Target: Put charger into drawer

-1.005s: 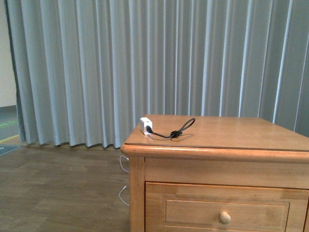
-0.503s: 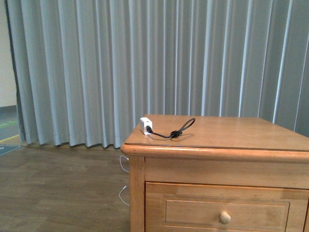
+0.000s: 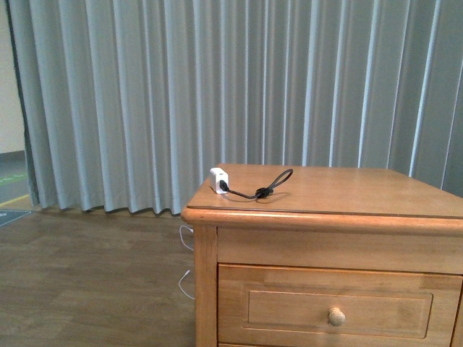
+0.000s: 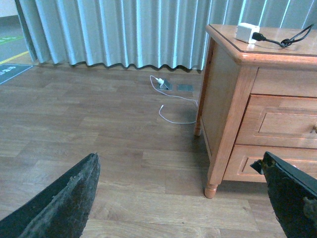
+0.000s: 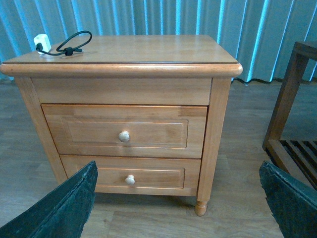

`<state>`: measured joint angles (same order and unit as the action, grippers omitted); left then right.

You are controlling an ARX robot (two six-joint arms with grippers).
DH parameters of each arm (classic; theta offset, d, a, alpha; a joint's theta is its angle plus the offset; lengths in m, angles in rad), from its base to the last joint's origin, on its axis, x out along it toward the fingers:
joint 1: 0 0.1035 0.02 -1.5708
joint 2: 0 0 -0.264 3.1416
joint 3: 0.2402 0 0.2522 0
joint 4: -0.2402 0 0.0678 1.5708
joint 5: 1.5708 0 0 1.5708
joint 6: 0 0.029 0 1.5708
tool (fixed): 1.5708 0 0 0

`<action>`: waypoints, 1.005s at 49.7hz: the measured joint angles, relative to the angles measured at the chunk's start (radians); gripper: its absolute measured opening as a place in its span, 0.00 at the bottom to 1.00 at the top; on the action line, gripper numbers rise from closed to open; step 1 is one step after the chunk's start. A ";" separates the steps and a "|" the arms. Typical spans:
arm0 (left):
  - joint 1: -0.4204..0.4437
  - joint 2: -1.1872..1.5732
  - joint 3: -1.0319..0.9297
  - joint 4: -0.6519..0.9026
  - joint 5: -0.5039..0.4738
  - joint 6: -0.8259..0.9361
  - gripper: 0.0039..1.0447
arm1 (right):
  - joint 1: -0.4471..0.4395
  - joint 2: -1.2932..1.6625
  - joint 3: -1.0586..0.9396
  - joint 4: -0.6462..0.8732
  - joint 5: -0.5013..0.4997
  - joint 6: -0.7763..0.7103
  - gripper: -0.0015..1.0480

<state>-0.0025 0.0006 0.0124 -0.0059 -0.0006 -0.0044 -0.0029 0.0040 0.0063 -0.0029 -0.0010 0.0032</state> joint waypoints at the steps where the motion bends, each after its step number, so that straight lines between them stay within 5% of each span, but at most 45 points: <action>1: 0.000 0.000 0.000 0.000 0.000 0.000 0.95 | 0.000 0.000 0.000 0.000 0.000 0.000 0.92; 13: 0.000 0.000 0.000 0.000 0.000 0.000 0.95 | 0.000 0.002 0.000 -0.003 0.002 0.000 0.92; 21: 0.000 0.000 0.000 0.000 0.000 0.000 0.95 | 0.077 0.153 0.048 -0.100 0.072 0.010 0.92; 50: 0.000 0.000 0.000 0.000 0.000 0.000 0.95 | 0.218 1.188 0.279 0.557 0.058 0.082 0.92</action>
<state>-0.0025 0.0006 0.0124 -0.0059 -0.0006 -0.0044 0.2153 1.1923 0.2852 0.5545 0.0574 0.0849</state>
